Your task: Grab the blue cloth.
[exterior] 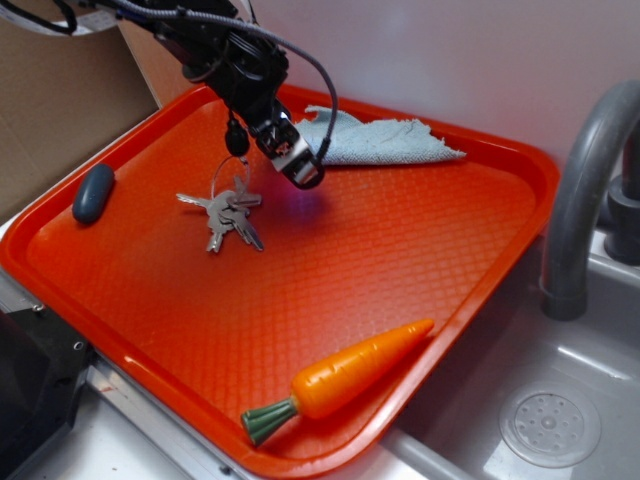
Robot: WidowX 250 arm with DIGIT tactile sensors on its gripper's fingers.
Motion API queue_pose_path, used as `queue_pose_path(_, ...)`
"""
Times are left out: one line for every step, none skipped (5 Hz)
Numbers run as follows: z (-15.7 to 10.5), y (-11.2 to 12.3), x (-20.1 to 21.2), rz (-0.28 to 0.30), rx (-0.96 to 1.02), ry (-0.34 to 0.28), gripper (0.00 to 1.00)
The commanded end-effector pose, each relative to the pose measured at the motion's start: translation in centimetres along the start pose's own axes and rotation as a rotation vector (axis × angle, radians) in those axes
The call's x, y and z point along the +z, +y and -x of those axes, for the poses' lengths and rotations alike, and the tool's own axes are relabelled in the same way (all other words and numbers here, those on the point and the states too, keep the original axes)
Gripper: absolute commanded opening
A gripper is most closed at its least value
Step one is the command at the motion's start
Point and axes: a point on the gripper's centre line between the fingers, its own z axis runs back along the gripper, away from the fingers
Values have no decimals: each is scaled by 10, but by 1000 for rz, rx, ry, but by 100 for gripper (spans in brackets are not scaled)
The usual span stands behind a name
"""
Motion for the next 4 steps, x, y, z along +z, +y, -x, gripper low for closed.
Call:
queue_pose_path(-15,10,-9,14,8,-2,100)
queue_pose_path(1,-4,-22,78,-12,43,100)
queue_pose_path(8,-9,-35,63,-21,80,100)
queue_pose_path(-1,1,-46,-4,-8,80,50)
